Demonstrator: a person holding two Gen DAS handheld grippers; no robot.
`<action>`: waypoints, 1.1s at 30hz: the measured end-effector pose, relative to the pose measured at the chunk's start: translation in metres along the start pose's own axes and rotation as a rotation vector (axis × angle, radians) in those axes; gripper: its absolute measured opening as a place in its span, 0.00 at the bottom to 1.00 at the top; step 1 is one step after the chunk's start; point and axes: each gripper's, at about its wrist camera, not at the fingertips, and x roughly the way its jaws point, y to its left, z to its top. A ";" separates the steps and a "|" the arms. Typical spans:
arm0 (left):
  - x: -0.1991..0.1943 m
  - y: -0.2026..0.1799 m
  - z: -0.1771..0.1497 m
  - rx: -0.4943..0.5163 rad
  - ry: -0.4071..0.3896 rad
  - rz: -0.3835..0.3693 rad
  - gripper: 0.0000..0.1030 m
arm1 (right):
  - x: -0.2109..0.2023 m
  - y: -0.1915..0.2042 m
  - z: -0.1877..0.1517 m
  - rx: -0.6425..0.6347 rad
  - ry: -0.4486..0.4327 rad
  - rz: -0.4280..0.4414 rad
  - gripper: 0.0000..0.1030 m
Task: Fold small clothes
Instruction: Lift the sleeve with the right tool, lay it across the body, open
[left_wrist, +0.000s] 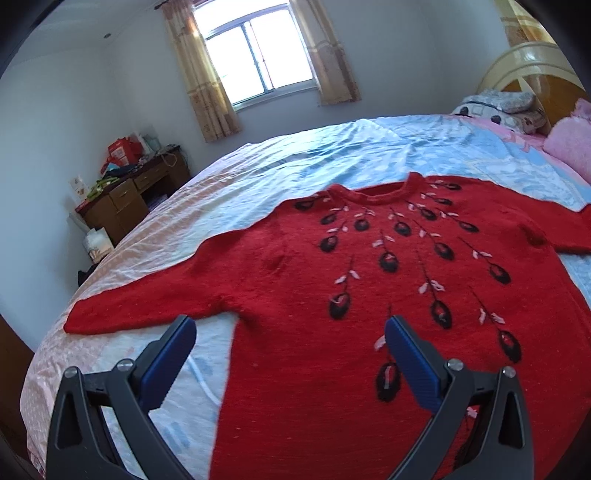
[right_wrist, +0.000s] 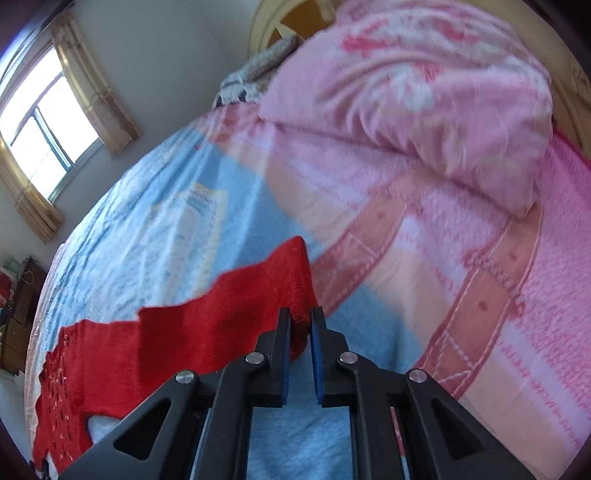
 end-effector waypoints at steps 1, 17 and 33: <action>0.000 0.003 0.000 -0.007 0.002 0.000 1.00 | -0.007 0.004 0.003 -0.008 -0.022 0.002 0.09; 0.003 0.040 -0.008 -0.088 0.024 0.011 1.00 | -0.114 0.129 0.027 -0.223 -0.270 0.105 0.08; 0.018 0.072 -0.022 -0.136 0.080 -0.006 1.00 | -0.159 0.288 -0.009 -0.478 -0.332 0.281 0.08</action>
